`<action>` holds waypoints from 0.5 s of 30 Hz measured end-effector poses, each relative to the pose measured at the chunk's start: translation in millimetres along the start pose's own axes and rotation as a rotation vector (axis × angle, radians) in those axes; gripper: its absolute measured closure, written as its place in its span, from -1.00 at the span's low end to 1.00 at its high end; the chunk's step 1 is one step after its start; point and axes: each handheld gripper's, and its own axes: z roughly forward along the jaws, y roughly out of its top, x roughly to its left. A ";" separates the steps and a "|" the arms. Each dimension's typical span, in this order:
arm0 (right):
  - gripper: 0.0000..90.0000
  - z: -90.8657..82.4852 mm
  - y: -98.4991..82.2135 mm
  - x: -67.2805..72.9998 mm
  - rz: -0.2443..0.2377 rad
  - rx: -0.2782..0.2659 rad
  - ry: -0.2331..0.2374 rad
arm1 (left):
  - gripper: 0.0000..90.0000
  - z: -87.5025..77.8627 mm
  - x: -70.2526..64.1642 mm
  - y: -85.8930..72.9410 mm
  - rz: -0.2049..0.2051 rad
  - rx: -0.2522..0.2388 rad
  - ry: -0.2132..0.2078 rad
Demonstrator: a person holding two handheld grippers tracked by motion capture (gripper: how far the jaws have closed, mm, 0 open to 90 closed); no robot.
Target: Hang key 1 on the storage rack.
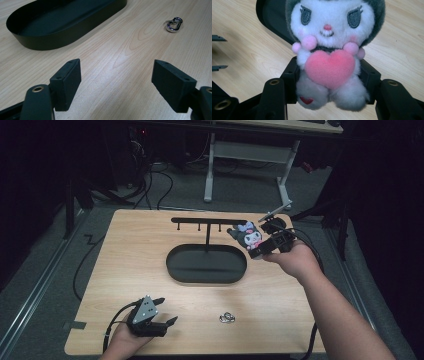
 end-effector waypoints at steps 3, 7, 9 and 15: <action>0.05 -0.6 2.7 0.1 0.000 -0.007 -0.006 | -0.46 0.6 -0.5 0.0 0.003 0.001 -0.001; 0.05 -0.1 8.6 -0.6 0.010 -0.021 -0.016 | -0.46 0.8 -0.9 0.0 0.008 0.004 -0.002; 0.05 -0.3 10.5 -1.8 0.017 -0.030 -0.012 | -0.46 0.6 -0.7 0.0 0.010 0.007 -0.002; 0.05 0.0 13.6 -6.8 0.029 -0.044 -0.016 | -0.46 1.3 -0.8 -0.3 0.013 0.007 -0.001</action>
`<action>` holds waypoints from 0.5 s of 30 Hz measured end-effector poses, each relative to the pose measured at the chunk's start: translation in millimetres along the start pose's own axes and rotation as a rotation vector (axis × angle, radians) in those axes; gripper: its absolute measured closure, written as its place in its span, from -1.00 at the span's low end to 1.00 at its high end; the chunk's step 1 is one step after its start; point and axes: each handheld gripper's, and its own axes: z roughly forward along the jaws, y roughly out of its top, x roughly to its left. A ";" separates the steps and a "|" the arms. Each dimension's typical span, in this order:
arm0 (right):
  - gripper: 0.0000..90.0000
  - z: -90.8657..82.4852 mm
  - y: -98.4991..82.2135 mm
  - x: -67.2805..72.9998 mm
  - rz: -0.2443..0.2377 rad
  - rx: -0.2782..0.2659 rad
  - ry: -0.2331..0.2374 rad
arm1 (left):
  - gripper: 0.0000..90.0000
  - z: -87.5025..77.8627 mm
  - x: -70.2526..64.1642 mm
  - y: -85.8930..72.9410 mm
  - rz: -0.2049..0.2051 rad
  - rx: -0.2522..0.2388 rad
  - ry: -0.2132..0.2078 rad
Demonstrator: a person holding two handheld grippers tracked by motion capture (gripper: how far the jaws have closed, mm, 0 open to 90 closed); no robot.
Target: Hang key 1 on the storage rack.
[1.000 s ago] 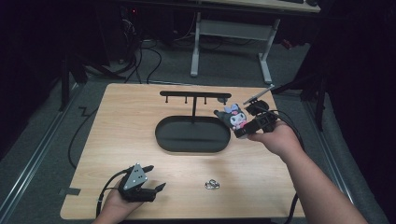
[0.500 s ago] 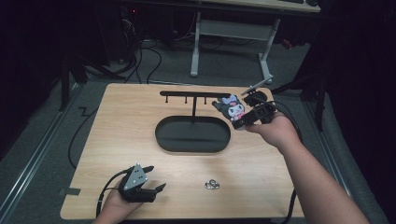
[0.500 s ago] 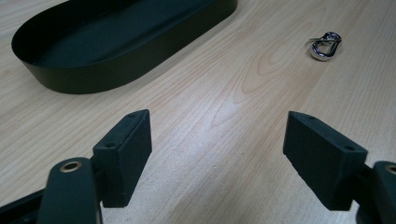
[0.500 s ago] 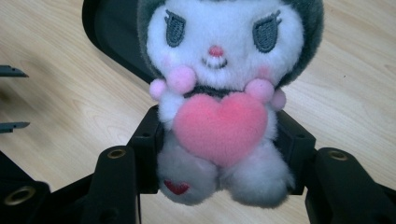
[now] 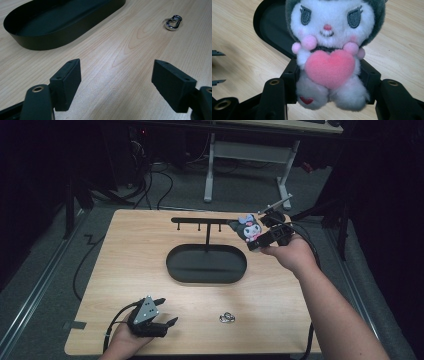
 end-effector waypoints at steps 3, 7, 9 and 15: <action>0.05 -0.6 0.0 -2.1 0.002 -0.004 -0.006 | -0.46 0.3 0.0 -0.1 0.001 0.003 -0.001; 0.05 -0.5 -4.1 -7.0 0.012 -0.010 -0.011 | -0.46 0.8 -0.4 -0.2 0.002 0.007 -0.003; 0.05 0.7 -8.2 -10.6 0.021 -0.012 -0.013 | -0.46 1.3 -0.5 -0.3 0.004 0.007 -0.004; 0.05 11.3 -24.7 -19.8 0.035 0.006 -0.010 | -0.46 1.9 -1.8 0.1 0.007 0.012 -0.009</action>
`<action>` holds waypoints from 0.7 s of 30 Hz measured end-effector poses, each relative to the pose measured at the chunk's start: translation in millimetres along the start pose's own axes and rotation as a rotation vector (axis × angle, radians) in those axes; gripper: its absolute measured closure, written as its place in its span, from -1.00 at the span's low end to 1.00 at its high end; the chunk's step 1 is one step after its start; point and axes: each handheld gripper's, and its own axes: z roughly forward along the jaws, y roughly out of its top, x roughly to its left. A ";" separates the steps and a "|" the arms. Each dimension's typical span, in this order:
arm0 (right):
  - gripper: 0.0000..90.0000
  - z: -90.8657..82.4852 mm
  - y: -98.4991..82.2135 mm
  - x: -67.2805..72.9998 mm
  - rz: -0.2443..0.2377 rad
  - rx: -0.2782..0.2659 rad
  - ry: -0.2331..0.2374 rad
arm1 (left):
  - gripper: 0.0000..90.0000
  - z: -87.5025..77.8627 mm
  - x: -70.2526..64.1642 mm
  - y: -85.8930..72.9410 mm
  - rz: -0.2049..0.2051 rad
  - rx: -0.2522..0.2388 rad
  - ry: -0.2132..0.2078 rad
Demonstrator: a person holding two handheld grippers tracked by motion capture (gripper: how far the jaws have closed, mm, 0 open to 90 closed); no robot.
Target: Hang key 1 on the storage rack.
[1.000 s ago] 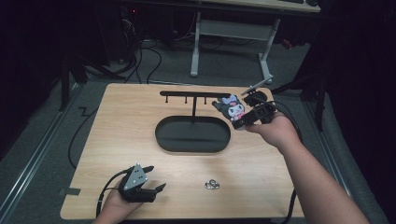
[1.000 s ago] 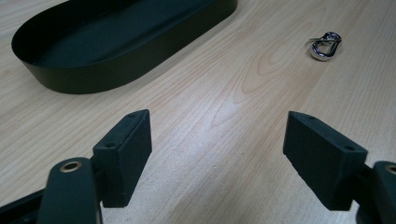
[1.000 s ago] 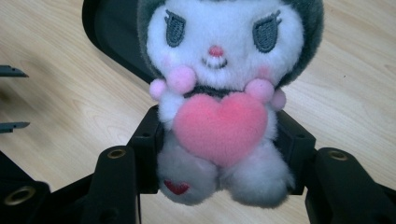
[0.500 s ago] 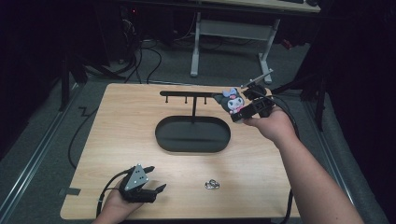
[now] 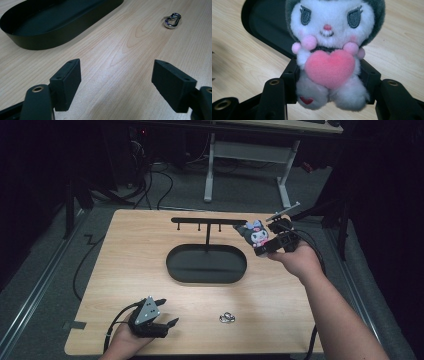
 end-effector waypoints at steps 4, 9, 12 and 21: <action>0.05 12.8 -10.6 -3.7 0.003 0.015 0.009 | -0.46 1.3 -0.4 -0.3 0.005 0.005 0.000; 0.05 24.9 -16.2 -5.5 0.012 0.024 0.010 | -0.46 1.7 -0.8 -0.4 0.006 0.006 0.000; 0.05 29.6 -17.3 -5.6 0.008 0.024 0.011 | -0.46 1.8 -0.7 -0.4 0.007 0.009 -0.001; 0.04 57.7 -19.2 0.0 0.008 0.018 0.007 | -0.46 2.0 -1.5 -0.5 0.015 0.014 -0.007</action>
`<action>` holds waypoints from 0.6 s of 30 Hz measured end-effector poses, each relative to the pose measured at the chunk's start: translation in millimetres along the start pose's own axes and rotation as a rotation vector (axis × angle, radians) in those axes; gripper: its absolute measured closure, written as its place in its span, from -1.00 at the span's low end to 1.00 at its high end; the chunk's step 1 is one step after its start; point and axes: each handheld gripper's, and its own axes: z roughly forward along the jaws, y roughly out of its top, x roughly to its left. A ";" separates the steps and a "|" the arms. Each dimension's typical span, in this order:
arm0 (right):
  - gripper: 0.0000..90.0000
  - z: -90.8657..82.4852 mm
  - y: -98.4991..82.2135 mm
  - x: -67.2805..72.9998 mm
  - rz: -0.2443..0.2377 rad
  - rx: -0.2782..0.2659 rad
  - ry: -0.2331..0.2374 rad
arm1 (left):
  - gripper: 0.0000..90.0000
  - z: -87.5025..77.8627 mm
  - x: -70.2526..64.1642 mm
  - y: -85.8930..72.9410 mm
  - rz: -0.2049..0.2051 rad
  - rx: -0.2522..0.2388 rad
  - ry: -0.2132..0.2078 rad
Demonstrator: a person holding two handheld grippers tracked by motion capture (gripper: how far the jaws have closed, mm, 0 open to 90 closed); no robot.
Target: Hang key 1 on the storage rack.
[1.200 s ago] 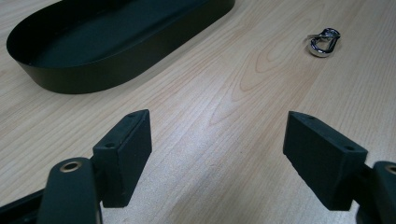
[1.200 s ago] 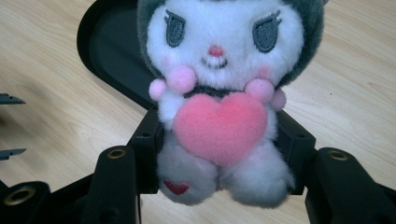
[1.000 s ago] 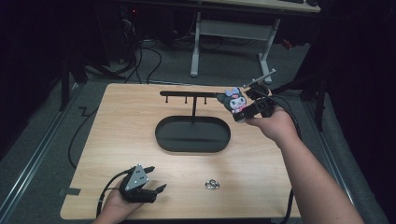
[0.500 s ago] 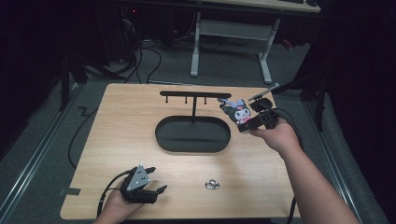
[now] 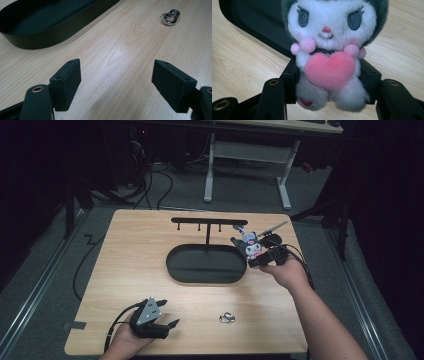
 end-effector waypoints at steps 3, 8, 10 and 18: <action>0.04 5.3 0.1 0.7 -0.006 0.007 0.001 | -0.47 -0.1 0.1 0.0 -0.001 0.001 -0.001; 0.03 19.2 0.9 2.0 -0.004 0.010 -0.011 | -0.47 0.3 0.0 -0.1 0.003 0.002 -0.004; 0.03 23.9 1.2 2.0 0.007 0.010 -0.008 | -0.47 0.6 -0.3 0.0 0.005 0.006 -0.009; -0.02 42.7 2.3 -2.3 0.029 0.011 -0.016 | -0.47 0.8 -1.3 0.0 0.002 0.005 -0.015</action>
